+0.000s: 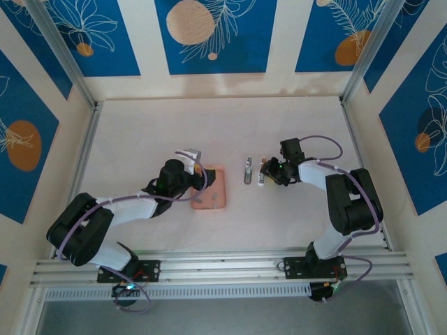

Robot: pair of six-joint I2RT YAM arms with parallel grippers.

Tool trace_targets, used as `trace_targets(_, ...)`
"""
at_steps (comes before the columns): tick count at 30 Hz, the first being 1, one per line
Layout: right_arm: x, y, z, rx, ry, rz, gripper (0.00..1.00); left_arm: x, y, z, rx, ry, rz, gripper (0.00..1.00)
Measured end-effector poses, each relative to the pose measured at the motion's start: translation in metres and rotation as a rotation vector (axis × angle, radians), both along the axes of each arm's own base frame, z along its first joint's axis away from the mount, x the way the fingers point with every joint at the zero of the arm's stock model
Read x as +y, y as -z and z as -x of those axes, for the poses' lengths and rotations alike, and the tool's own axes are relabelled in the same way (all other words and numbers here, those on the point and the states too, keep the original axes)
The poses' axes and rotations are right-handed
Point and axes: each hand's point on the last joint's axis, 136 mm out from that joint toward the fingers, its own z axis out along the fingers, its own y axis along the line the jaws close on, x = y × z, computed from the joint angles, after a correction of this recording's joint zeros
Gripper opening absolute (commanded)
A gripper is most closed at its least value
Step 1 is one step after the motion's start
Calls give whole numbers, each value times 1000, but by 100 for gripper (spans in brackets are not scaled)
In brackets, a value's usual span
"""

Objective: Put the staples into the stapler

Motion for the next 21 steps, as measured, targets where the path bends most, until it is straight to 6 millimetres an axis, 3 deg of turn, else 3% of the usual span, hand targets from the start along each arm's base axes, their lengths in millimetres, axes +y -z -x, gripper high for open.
trace_targets(11, 5, 2, 9, 26, -20, 10, 34, 0, 0, 0, -1, 0, 1, 74)
trace_targets(21, 6, -18, 11, -17, -28, 14, 36, 0, -2, 0, -4, 0, 3, 75)
